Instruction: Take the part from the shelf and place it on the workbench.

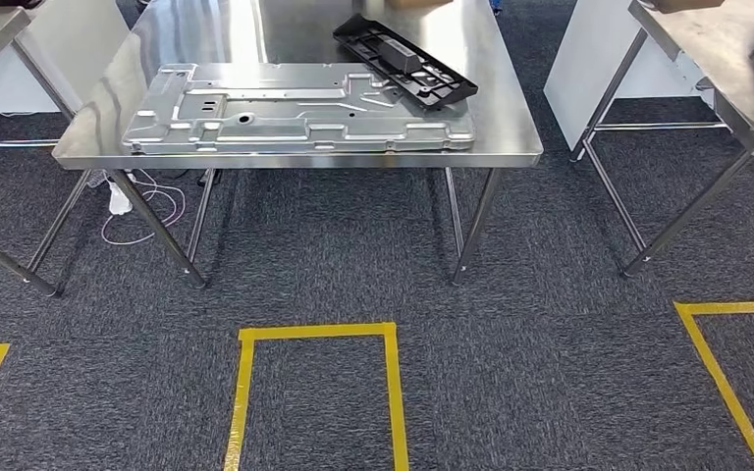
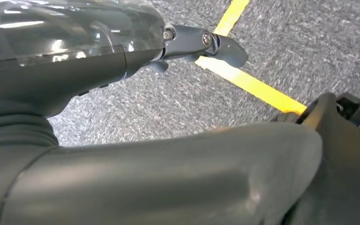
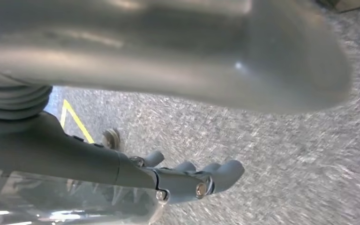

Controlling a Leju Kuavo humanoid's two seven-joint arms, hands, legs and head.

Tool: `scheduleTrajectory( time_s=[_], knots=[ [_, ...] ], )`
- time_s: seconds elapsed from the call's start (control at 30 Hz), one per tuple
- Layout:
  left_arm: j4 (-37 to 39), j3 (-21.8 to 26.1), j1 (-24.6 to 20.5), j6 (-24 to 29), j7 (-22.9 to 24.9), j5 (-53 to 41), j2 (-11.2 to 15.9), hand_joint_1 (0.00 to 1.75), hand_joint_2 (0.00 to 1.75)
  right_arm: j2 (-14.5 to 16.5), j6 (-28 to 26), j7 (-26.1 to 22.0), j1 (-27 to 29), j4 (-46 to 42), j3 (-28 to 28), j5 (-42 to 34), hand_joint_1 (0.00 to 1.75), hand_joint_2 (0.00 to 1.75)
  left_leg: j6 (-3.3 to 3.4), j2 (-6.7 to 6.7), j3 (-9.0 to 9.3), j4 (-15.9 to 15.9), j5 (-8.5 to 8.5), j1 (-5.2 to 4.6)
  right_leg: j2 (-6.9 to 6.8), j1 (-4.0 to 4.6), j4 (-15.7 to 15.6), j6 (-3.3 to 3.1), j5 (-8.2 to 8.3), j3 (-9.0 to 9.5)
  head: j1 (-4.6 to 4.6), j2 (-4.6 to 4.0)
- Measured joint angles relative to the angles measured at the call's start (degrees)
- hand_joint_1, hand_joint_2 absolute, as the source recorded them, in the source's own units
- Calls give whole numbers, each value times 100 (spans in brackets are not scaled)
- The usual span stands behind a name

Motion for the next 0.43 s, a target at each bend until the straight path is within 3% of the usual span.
scheduleTrajectory(
  time_s=[0.03, 0.1, 0.17, 0.2, 0.23, 0.27, 0.37, 0.43],
  knots=[
    [2, 0, 0, -2, -1, -5, -3, 0, 0, -3, -7, -5, 6, 0, -2, -9, 0, 175, -25, 1, -37, 48, -56, 3, -3, -10, -11, -48, 21, -33, -10, 0],
    [6, 0, 0, -4, -1, -17, -10, 0, 0, -6, -19, -17, 11, 0, -4, -25, 0, 175, -49, 2, -190, 445, -395, 11, -13, -25, -27, -146, 83, -105, -84, 0],
    [7, 0, 0, -3, -1, -26, -25, 0, 0, -13, -25, -37, 12, 0, -8, -43, 0, 175, -55, 2, -419, 1209, -839, 10, -23, 6, -18, -195, 132, -175, -170, 0],
    [8, 0, 1, 0, -2, -33, -33, 0, 0, -15, -17, -52, 13, 0, -10, -55, 0, 175, -57, 2, -479, 1507, -954, 9, -26, 22, -10, -205, 154, -208, -195, 0],
    [8, 0, 1, 12, 5, -43, -37, 0, 0, -16, 4, -71, 12, 0, -13, -72, 0, 175, -55, 2, -448, 1607, -956, 8, -28, 34, 2, -207, 173, -241, -208, 0],
    [9, 0, 1, 30, 21, -57, -42, 0, 44, -16, 36, -89, 11, 0, -18, -94, 0, 175, -51, 2, -311, 1467, -855, 7, -28, 41, 21, -206, 187, -272, -218, 0],
    [9, -1, -14, 90, 103, -121, -51, 0, 175, -17, 213, -145, 10, 0, -49, -194, 0, 175, -21, 4, 394, 333, -488, -5, -28, 52, 95, -177, 214, -348, -257, 0],
    [9, -1, -25, 102, 134, -172, -56, 0, 175, -19, 340, -191, 8, 0, -83, -262, 0, 175, -3, 4, 577, -25, -466, -20, -28, 66, 127, -141, 235, -382, -269, 0]
  ],
)
